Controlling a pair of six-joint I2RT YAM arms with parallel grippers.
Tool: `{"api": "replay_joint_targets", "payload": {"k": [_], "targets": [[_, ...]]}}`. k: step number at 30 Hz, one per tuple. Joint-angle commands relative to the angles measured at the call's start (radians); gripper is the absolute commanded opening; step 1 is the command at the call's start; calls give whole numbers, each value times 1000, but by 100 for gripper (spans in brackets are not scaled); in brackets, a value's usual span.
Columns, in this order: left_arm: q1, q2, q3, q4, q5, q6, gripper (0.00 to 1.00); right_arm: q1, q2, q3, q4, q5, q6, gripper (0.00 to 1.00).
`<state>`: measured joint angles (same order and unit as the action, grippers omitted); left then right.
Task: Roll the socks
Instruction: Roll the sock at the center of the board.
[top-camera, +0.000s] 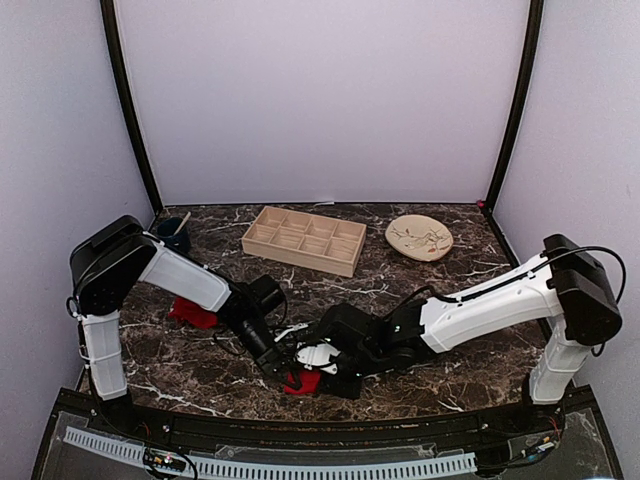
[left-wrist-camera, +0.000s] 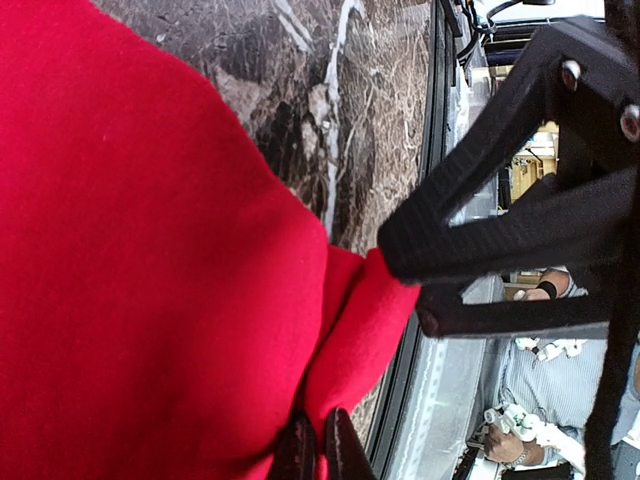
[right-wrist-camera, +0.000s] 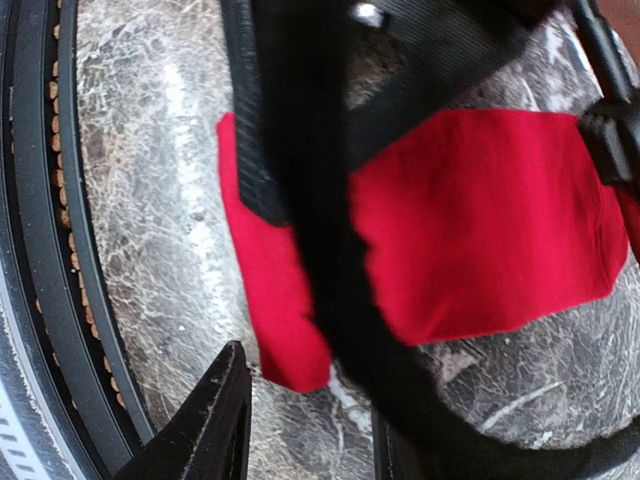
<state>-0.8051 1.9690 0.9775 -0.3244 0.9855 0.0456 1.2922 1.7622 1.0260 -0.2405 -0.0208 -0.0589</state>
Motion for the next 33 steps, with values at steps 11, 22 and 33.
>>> {"api": "replay_joint_targets", "payload": {"k": [11,22,33], "targets": [[6,63,-7,-103,-124,37,0,26,48,46,4,-35,-37,37],[6,69,-9,-103,-116,36,0,28,75,60,-2,-30,-55,29],[6,67,-3,-114,-130,30,2,27,120,57,-12,-42,-45,11]]}}
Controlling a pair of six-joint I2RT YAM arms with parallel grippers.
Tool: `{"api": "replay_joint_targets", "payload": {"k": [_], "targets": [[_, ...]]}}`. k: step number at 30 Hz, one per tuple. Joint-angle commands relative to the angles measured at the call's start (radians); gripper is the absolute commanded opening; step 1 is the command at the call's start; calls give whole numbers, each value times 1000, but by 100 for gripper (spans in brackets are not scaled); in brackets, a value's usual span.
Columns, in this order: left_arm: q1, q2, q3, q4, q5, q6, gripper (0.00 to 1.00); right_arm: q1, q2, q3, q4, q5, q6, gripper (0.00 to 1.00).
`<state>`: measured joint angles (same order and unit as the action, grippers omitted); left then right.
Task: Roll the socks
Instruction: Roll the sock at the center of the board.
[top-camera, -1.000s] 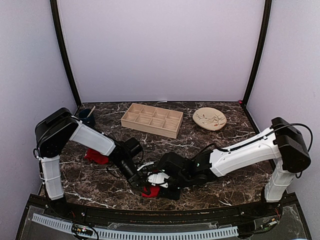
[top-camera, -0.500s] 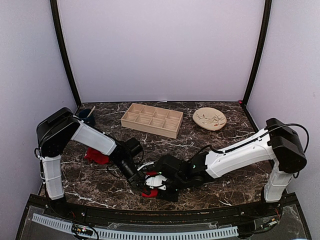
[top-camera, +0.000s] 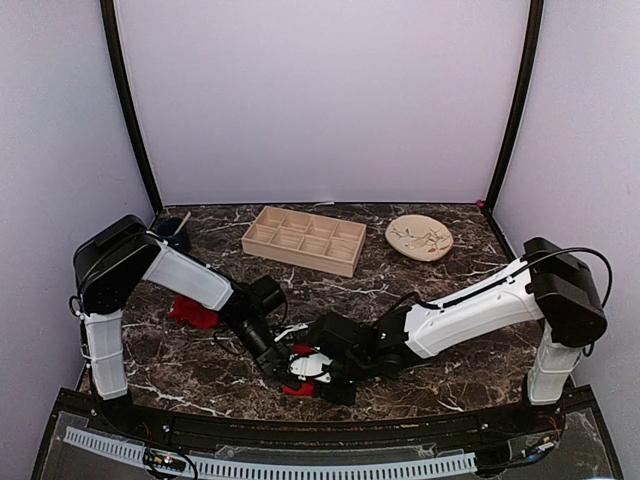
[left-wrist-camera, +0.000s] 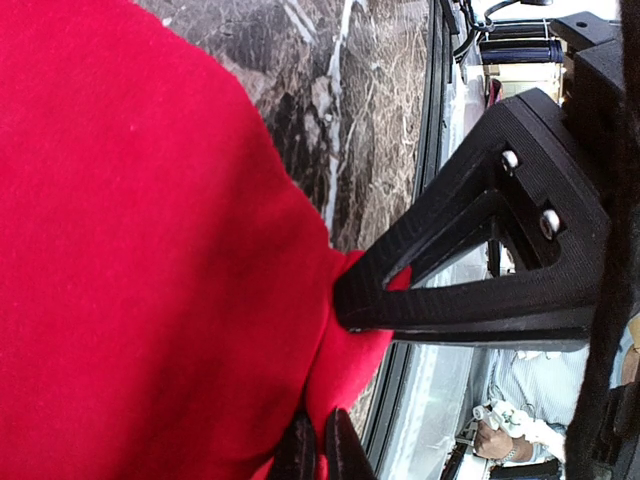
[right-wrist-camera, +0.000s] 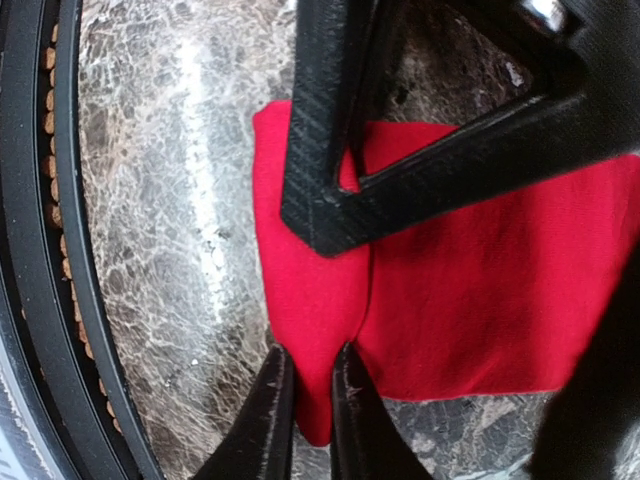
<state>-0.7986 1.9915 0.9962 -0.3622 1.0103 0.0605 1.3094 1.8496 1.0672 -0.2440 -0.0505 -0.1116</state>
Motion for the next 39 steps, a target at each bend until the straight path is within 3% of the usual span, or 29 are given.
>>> {"api": "replay_joint_targets", "payload": {"k": [1,16,39], "targets": [[-1,41,-23,-76,-163,11,4,11,35,15,-8,-14,11,10],[33,-127,-60,-9,-262,-70,25,-83,40,6,-15,-209,76,4],[78,-372,-227,240,-444,-204,29,-214,90,23,-30,-484,156,4]]}}
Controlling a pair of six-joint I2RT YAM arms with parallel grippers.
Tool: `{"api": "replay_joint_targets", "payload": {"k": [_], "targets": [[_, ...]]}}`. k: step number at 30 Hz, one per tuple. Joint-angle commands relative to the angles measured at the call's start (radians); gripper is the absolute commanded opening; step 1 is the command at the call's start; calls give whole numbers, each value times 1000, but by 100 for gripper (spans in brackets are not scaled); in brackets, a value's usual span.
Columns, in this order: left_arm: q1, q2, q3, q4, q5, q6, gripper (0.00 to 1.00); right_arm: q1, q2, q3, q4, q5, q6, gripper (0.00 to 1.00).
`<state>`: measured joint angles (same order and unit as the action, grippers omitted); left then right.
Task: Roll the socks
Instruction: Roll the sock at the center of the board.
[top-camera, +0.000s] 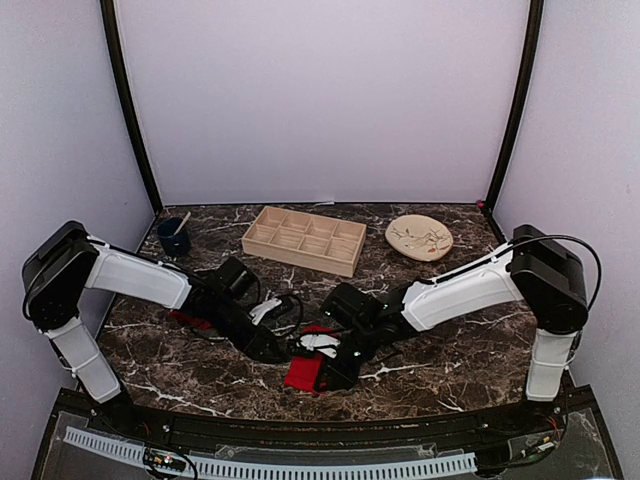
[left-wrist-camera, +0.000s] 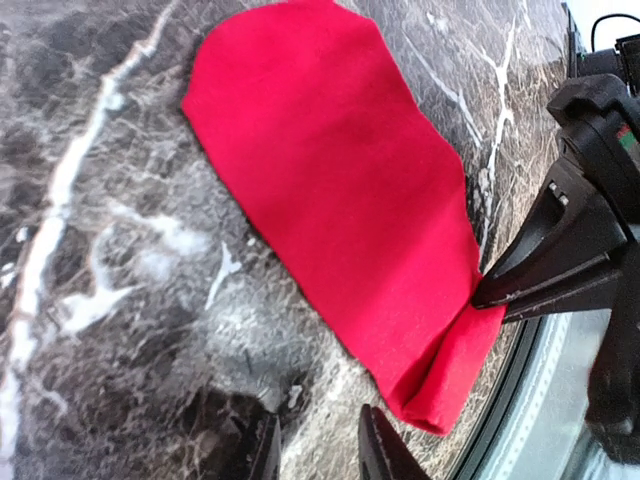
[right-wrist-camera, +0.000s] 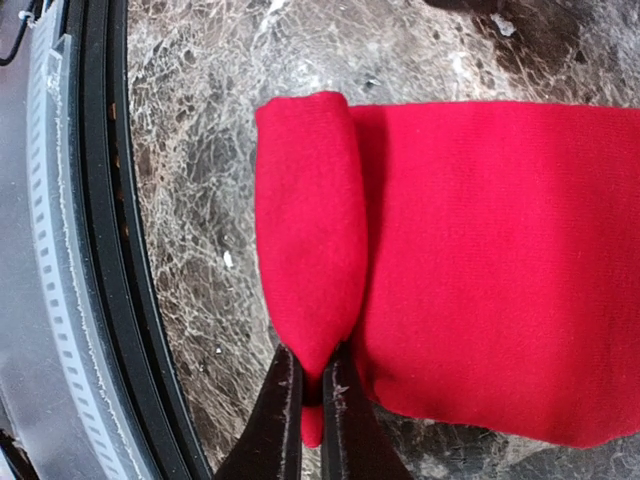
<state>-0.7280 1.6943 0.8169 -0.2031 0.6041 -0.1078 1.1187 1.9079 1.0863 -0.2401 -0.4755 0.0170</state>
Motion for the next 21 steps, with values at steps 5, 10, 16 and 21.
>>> {"api": "replay_joint_targets", "payload": {"k": [5,10,16,21], "targets": [[1,-177,-135,211,-45,-63,29,-46,52,11,-41,-119,37,4],[-46,-273,-215,329,-78,-59,29,-66,80,28,-55,-171,39,4],[-187,-265,-203,295,-195,32,29,-87,104,50,-82,-214,40,5],[-244,-244,-209,294,-237,55,29,-94,116,60,-99,-239,38,4]]}}
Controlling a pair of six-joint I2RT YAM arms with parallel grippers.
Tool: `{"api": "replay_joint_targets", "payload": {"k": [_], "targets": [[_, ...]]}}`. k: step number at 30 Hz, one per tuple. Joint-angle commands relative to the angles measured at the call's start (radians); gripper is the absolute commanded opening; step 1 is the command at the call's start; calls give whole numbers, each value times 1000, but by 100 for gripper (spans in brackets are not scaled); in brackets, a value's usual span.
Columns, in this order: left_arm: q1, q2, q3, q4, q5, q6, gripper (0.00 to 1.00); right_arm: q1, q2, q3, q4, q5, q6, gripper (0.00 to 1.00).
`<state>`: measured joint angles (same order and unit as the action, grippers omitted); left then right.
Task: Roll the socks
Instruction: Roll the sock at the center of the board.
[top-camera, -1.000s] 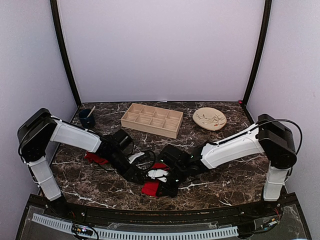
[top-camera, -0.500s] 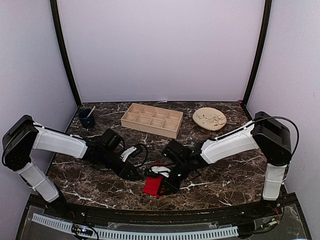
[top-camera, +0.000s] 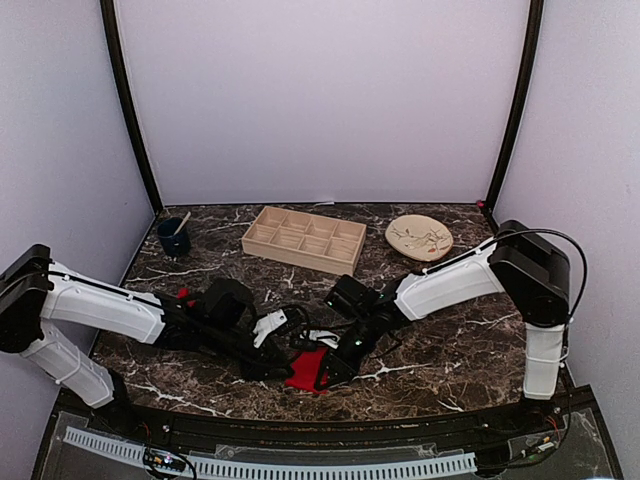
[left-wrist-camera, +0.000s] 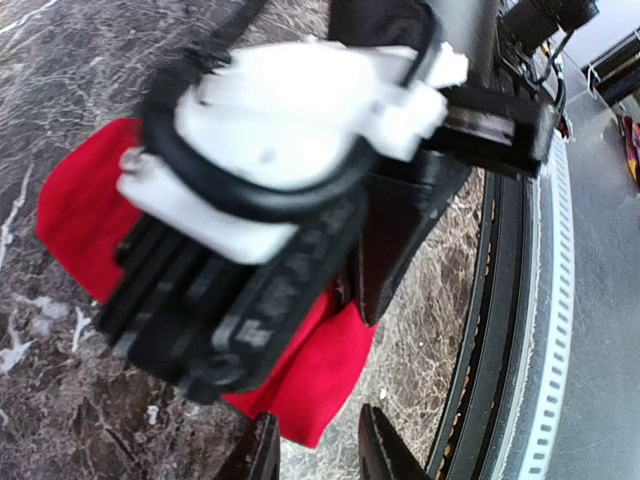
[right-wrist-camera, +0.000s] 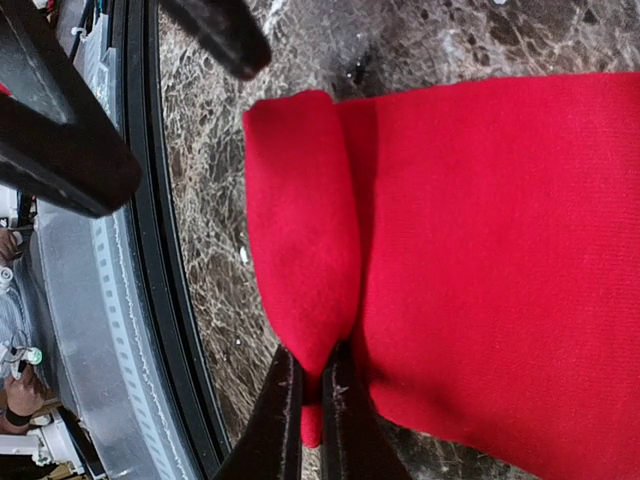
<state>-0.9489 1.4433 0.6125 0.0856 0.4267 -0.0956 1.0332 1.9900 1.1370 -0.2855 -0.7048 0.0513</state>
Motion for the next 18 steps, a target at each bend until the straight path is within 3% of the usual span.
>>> {"api": "replay_joint_targets", "payload": {"k": [1,18], "targets": [[-28,9,-6,8,-61,48,29,-9,36,9,-54,-14,6,4],[-112,87,49,-42,-106,160,29,-10,53,9,-59,-41,10,5]]}}
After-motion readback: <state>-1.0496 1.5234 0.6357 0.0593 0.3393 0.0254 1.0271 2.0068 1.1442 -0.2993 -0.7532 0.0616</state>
